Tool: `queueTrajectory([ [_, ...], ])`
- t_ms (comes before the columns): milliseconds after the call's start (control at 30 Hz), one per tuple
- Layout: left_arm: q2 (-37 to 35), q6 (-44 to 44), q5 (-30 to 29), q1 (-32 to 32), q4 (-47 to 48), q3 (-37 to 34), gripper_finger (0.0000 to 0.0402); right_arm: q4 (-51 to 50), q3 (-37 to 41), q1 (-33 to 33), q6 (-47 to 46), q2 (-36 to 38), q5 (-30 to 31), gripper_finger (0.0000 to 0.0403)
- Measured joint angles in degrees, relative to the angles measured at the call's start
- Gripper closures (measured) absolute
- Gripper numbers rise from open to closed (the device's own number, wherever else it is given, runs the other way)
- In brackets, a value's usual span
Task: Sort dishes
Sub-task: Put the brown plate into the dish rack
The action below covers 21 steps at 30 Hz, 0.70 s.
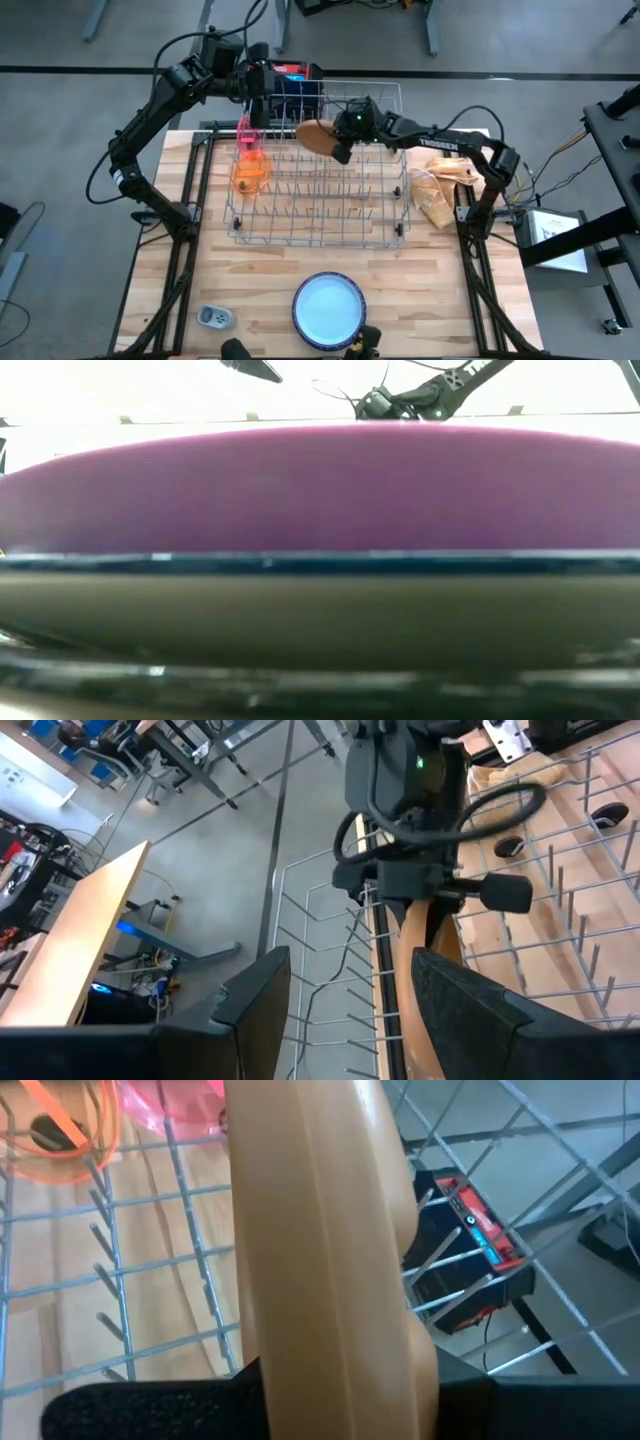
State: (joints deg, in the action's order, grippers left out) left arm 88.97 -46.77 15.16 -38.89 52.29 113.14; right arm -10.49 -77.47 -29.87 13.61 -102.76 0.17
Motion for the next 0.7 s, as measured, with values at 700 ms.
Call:
queueTrajectory([
  [700,0.0,1.59,0.04,0.0,0.13,-0.33,0.0203,-0.02,-0.02,0.0,-3.87,-1.48,-0.1,0.0247],
])
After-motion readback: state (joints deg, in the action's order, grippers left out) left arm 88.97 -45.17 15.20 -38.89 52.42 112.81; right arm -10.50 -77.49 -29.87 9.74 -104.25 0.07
